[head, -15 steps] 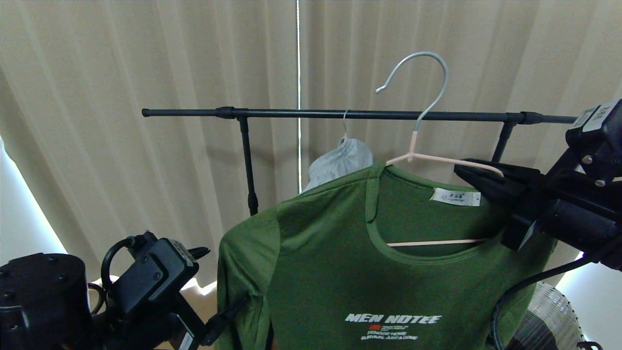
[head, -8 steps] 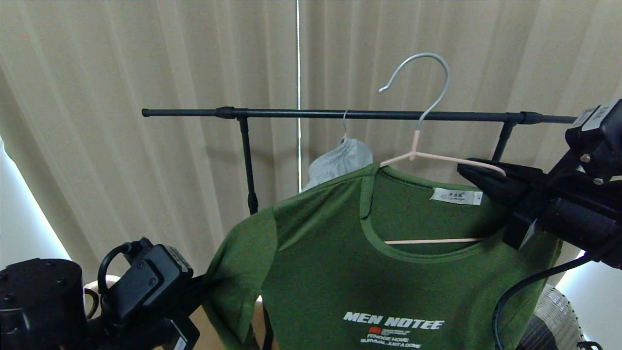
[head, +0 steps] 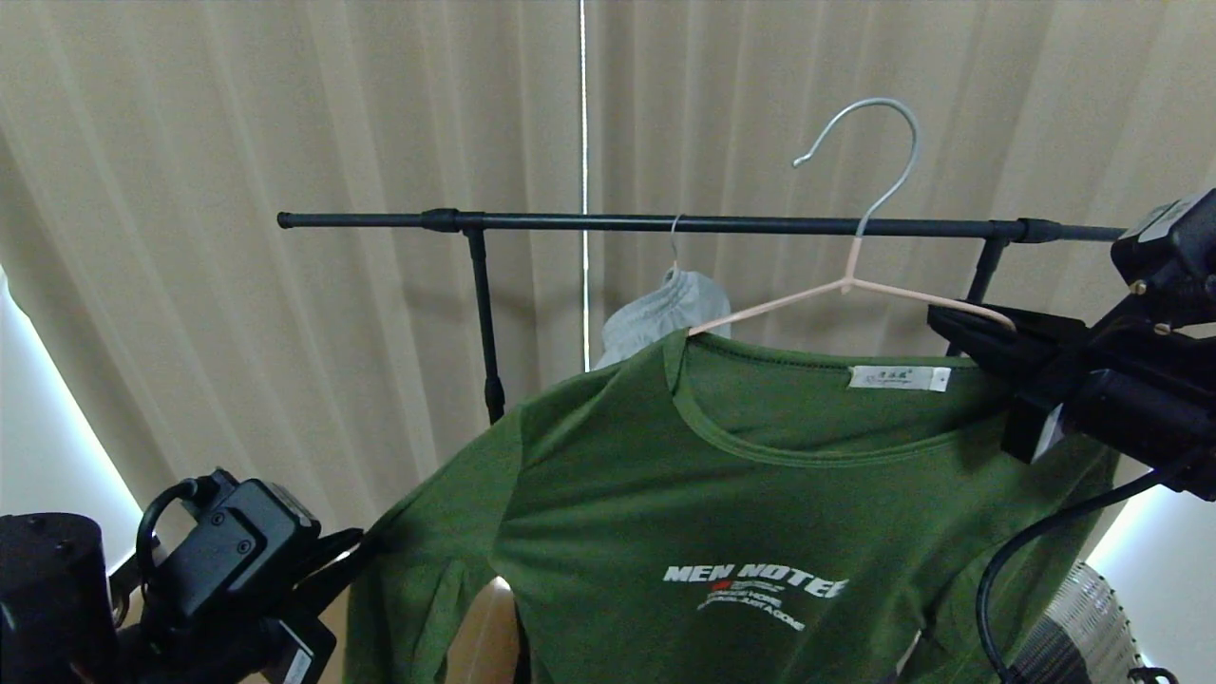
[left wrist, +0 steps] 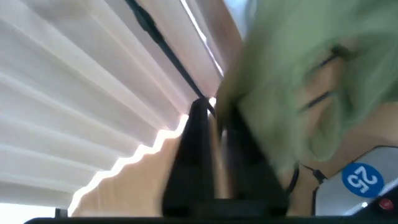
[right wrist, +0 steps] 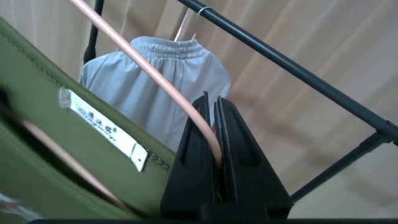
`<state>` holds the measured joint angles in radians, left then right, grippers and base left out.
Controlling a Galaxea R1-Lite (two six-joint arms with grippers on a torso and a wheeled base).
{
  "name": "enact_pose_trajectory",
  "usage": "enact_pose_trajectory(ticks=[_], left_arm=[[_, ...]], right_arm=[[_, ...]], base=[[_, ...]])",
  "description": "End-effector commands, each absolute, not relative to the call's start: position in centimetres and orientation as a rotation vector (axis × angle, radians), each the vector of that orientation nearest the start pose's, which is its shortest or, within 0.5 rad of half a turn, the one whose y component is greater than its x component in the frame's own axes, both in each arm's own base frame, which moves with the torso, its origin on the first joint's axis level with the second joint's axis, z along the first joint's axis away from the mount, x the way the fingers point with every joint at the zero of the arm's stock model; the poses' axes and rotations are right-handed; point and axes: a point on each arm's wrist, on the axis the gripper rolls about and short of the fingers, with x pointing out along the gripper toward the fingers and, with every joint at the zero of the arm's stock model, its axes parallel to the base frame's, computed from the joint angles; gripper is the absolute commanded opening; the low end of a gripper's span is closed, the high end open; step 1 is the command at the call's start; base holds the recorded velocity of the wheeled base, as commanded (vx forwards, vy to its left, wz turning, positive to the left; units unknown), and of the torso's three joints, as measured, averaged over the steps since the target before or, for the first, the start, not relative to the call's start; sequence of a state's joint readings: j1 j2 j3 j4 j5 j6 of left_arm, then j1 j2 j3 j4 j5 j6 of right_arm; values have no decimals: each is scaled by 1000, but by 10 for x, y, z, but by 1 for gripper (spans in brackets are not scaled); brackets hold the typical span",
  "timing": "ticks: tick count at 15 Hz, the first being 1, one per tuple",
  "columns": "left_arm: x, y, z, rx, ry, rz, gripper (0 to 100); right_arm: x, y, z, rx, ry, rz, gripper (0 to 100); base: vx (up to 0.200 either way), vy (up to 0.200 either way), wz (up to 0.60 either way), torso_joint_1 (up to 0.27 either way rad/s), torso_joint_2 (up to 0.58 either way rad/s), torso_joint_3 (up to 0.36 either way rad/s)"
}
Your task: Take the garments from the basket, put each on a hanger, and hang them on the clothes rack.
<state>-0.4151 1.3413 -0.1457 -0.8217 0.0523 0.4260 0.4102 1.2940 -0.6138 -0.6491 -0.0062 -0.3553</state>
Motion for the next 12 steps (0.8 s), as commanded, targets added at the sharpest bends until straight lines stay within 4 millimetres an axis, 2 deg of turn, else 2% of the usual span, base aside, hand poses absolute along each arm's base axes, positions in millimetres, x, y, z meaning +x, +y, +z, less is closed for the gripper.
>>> enact_pose_trajectory(ticks=[1, 5, 6, 7, 12], left_arm=[[149, -65, 122, 501, 276, -433, 100], [138, -61, 132, 438, 205, -459, 100], [126, -56, 145, 386, 123, -466, 100], [117, -52, 148, 378, 90, -460, 100], [93, -35, 142, 338, 52, -392, 100]], right_arm=[[187, 81, 234, -358, -40, 403, 0], [186, 72, 234, -364, -21, 347, 0], [187, 61, 233, -368, 10, 287, 0], [185, 56, 231, -370, 27, 260, 0], [172, 33, 224, -380, 129, 163, 0]], base=[[0, 0, 0, 0, 0, 0], [0, 0, 0, 0, 0, 0], [0, 0, 0, 0, 0, 0], [0, 0, 0, 0, 0, 0], [0, 0, 0, 0, 0, 0]])
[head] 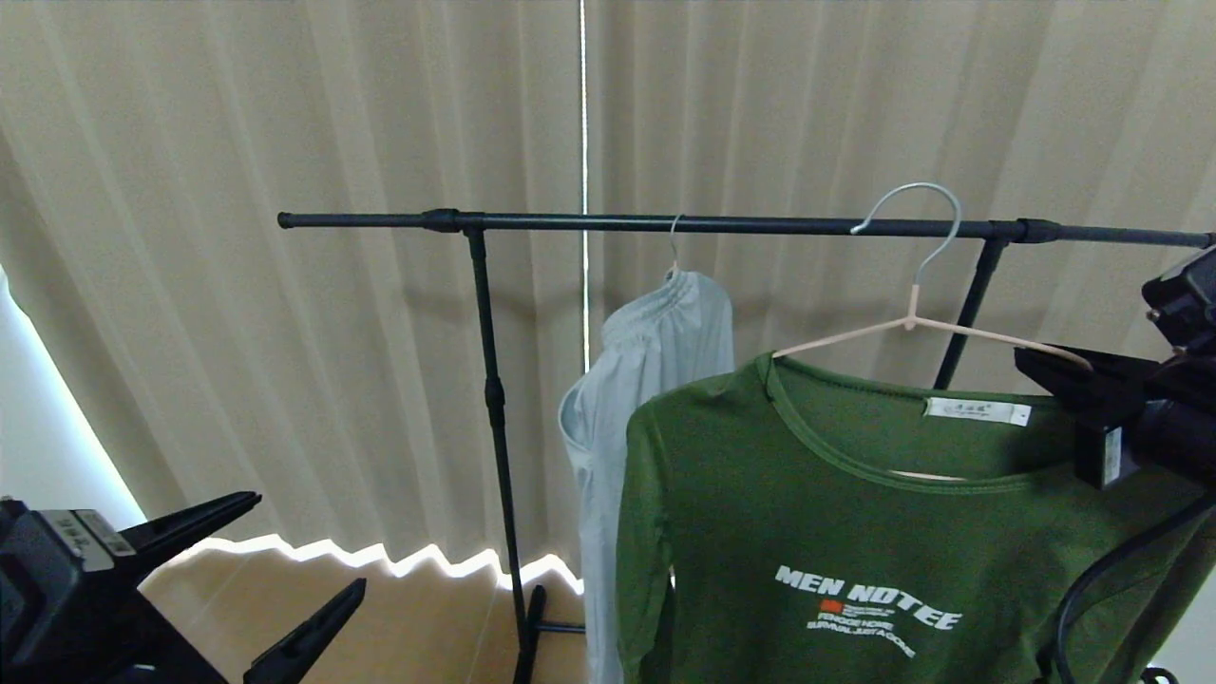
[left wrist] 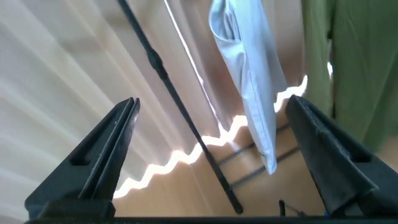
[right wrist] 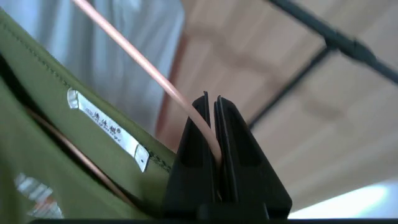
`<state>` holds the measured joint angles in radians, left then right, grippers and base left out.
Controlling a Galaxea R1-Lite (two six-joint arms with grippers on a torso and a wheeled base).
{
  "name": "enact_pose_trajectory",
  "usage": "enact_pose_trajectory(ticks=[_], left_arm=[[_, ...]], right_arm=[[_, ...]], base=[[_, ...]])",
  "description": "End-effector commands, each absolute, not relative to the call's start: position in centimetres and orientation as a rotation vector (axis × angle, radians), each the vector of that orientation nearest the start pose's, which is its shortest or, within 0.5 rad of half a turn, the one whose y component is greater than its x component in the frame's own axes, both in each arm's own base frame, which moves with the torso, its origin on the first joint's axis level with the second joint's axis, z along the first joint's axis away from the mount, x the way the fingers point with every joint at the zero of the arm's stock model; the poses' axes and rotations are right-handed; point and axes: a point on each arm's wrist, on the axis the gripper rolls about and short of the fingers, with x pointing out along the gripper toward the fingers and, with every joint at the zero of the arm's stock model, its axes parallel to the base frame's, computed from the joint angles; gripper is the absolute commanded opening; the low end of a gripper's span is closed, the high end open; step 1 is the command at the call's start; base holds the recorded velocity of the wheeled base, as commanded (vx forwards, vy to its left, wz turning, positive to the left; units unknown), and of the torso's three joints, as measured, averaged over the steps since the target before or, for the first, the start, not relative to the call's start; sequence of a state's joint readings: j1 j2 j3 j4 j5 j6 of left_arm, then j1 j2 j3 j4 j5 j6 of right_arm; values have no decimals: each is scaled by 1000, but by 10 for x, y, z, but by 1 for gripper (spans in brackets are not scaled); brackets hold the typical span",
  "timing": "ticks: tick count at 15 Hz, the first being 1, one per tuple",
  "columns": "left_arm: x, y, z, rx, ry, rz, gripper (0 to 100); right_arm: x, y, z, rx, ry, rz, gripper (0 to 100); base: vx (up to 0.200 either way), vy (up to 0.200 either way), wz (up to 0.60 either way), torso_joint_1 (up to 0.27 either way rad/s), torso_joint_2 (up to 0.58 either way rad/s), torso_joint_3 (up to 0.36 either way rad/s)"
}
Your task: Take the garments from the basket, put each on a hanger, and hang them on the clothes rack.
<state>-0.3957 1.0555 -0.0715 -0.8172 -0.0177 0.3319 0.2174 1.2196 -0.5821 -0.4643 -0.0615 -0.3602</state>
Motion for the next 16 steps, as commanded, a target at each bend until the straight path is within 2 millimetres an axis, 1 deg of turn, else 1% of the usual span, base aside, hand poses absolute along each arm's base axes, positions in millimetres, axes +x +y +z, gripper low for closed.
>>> enact_pose_trajectory(ticks=[1, 3, 4, 5, 8, 9, 11, 12, 14, 16], left_arm=[[90, -31, 140, 334, 55, -358, 100], [86, -21, 133, 330, 79, -273, 100], [85, -20, 134, 328, 75, -260, 100], [84, -18, 135, 309, 63, -243, 100], [80, -18, 137, 285, 44, -241, 100], [81, -18, 138, 287, 43, -242, 100], [88, -20, 145, 287, 34, -244, 100], [100, -22, 154, 292, 32, -242, 100], [111, -25, 161, 294, 35, -243, 100], [115, -26, 160, 292, 48, -249, 100]], right_arm=[[168, 30, 225, -380, 139, 143, 0], [159, 20, 226, -380, 174, 91, 0], [157, 18, 226, -379, 184, 79, 0], [150, 10, 227, -379, 210, 31, 0], [141, -1, 228, -376, 255, -56, 0], [138, -8, 228, -375, 298, -126, 0], [137, -14, 229, -372, 332, -180, 0], [136, -19, 228, -369, 351, -231, 0], [136, -23, 227, -369, 375, -275, 0], [136, -25, 225, -378, 414, -335, 0]], base=[[0, 0, 0, 0, 0, 0], [0, 0, 0, 0, 0, 0], [0, 0, 0, 0, 0, 0], [0, 0, 0, 0, 0, 0], [0, 0, 0, 0, 0, 0], [0, 0, 0, 0, 0, 0], [0, 0, 0, 0, 0, 0], [0, 0, 0, 0, 0, 0], [0, 0, 0, 0, 0, 0], [0, 0, 0, 0, 0, 0]])
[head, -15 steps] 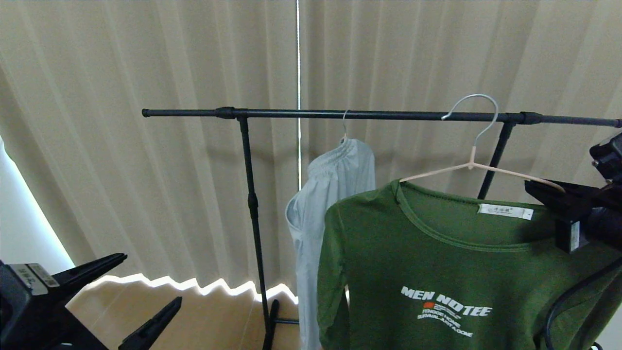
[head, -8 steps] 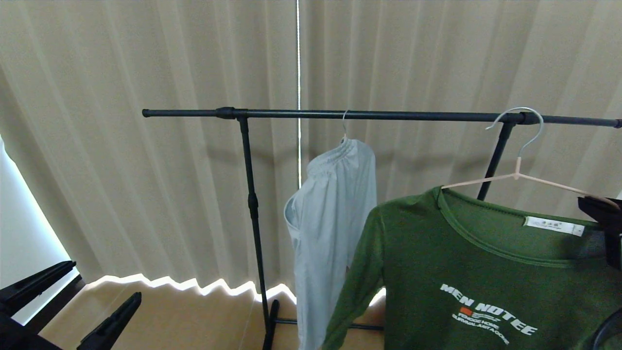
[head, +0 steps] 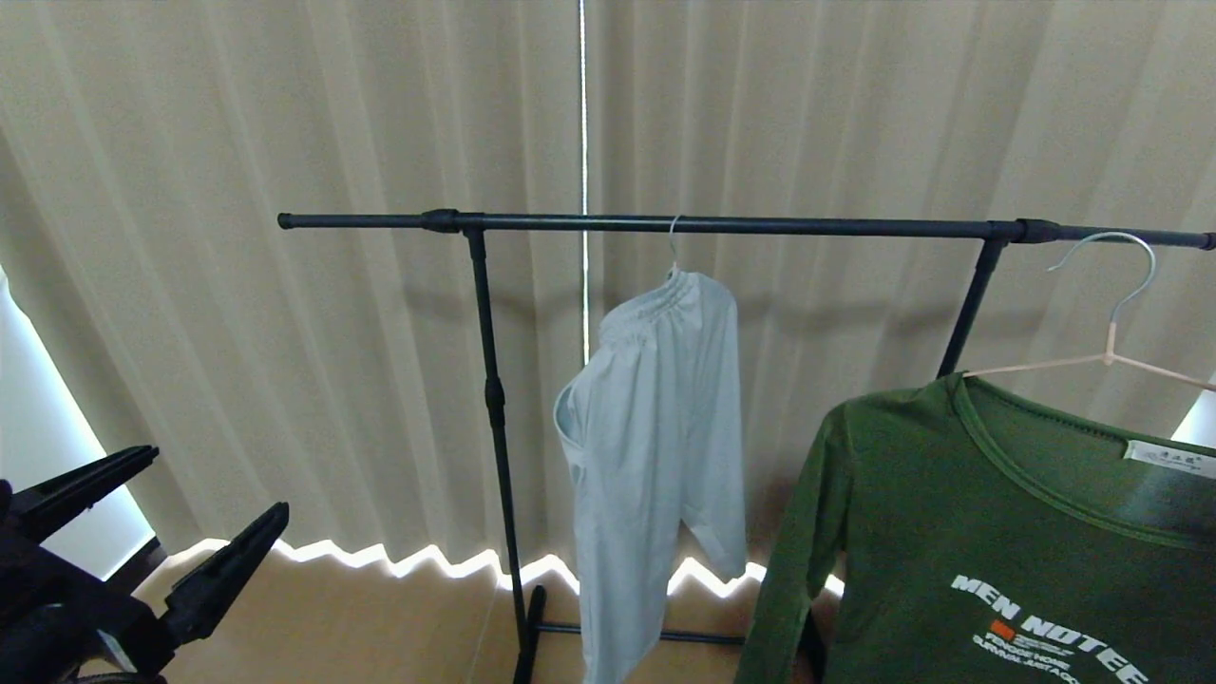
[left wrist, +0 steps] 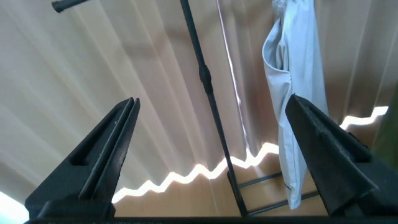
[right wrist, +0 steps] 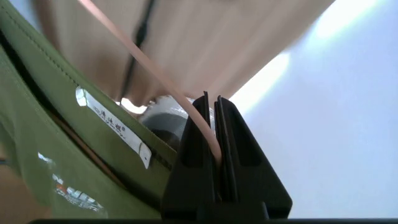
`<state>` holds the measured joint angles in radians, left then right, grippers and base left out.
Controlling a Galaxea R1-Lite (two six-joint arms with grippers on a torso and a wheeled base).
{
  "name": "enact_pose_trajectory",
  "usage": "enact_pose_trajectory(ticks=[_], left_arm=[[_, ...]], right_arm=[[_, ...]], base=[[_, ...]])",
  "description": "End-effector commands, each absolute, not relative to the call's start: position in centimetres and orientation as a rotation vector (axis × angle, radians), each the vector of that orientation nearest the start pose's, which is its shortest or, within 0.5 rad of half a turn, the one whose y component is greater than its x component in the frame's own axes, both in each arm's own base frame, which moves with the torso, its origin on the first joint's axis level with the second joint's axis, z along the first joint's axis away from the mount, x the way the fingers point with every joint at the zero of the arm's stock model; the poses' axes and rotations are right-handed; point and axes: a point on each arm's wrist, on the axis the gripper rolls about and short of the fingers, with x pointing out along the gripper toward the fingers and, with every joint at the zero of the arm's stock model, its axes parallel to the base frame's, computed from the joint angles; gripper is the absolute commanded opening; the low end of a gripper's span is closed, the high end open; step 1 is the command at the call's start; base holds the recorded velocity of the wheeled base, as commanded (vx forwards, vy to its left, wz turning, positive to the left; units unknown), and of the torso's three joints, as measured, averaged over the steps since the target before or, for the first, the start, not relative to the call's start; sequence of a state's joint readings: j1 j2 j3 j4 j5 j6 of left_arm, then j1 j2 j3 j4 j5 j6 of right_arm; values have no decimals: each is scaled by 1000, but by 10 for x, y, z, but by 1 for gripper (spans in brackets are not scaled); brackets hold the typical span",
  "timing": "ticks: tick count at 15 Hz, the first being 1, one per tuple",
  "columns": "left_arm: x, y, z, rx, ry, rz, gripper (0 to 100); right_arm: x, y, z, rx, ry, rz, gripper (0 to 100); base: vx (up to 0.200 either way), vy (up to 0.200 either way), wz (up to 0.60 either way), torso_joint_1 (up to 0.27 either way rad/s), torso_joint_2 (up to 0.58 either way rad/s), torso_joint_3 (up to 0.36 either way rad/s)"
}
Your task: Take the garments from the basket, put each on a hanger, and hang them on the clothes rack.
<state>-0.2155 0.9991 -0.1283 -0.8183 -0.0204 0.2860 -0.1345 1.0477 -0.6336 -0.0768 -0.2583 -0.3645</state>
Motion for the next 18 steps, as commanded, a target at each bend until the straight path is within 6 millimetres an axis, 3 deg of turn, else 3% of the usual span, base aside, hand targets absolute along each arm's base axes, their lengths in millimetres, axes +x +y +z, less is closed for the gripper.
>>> enact_pose_trajectory(ticks=[1, 6, 18], left_arm=[[115, -26, 160, 287, 51, -253, 100], [115, -26, 159, 288, 52, -267, 100], [114, -26, 156, 292, 62, -272, 100]], right_arm=[[136, -26, 225, -381, 418, -360, 0], [150, -28, 225, -387, 438, -358, 0], [152, -28, 228, -387, 428, -358, 0]], base=[[0, 0, 0, 0, 0, 0], [0, 0, 0, 0, 0, 0], [200, 0, 0, 4, 4, 2]])
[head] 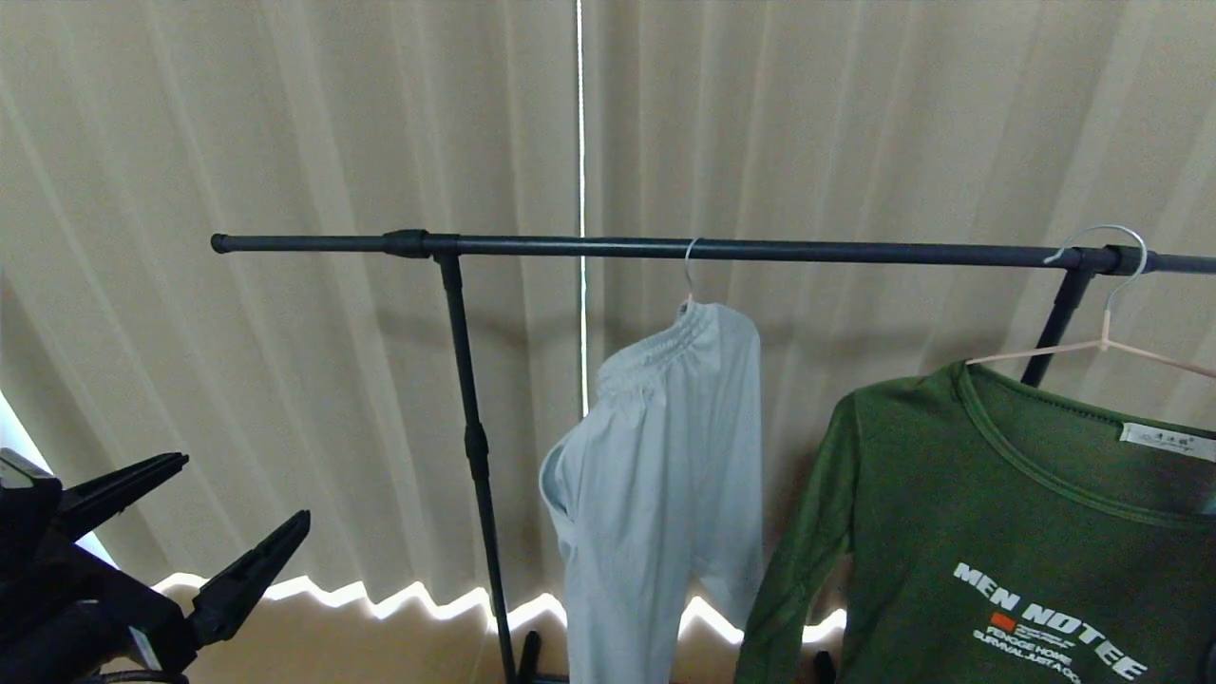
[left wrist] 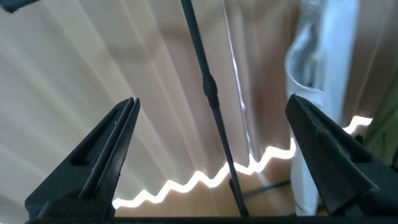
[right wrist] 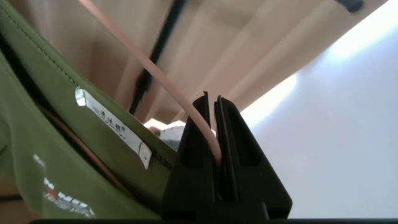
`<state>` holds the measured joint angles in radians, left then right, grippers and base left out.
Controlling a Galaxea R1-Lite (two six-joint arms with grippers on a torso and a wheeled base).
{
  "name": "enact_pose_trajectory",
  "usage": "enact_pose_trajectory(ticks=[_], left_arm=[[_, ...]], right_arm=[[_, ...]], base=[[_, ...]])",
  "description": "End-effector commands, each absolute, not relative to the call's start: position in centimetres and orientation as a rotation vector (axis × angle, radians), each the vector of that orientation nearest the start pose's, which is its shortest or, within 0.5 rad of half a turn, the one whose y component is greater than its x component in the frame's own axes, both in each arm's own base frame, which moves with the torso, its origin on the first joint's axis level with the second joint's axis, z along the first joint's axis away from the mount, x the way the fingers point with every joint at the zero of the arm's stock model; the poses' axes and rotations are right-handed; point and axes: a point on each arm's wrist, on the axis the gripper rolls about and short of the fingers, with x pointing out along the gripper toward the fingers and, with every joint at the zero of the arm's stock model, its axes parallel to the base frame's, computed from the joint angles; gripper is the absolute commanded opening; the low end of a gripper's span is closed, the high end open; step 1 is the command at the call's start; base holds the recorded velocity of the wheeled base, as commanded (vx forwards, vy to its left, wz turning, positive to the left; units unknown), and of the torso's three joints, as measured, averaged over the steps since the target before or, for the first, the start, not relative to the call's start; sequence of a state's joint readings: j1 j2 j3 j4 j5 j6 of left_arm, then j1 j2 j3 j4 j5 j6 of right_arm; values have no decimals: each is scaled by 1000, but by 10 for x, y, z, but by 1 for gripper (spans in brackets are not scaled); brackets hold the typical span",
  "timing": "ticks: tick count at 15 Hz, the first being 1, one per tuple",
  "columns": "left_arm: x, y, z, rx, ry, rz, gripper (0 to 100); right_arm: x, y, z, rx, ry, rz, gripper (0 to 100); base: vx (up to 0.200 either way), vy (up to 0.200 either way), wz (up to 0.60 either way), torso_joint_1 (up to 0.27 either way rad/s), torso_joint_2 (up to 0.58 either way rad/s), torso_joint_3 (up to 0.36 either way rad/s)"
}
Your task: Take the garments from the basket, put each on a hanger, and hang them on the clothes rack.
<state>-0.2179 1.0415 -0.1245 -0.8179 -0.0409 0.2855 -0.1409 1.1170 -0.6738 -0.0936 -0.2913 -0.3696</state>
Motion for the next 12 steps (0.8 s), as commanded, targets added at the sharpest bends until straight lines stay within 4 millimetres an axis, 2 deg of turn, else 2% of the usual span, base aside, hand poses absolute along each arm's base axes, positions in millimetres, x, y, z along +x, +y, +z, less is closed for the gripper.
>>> enact_pose_trajectory(ticks=[1, 2, 7, 8, 10, 12], left_arm=[[113, -26, 154, 294, 68, -272, 100], [113, -26, 154, 296, 70, -274, 100], [112, -26, 152, 296, 72, -275, 100], [112, -26, 152, 296, 74, -275, 100], [111, -26, 151, 297, 77, -275, 100], [110, -25, 152, 298, 69, -274, 100]], right_arm=[[152, -28, 227, -386, 431, -355, 0], [152, -28, 227, -386, 432, -353, 0], [163, -29, 225, -385, 441, -343, 0], [170, -30, 222, -385, 447, -341, 0], [199, -33, 210, -386, 465, -340, 0], [215, -36, 201, -387, 478, -339, 0]], base=[[200, 0, 0, -7, -2, 2], [200, 0, 0, 2, 2, 2], [0, 0, 0, 0, 0, 0], [0, 0, 0, 0, 0, 0], [0, 0, 0, 0, 0, 0], [0, 0, 0, 0, 0, 0]])
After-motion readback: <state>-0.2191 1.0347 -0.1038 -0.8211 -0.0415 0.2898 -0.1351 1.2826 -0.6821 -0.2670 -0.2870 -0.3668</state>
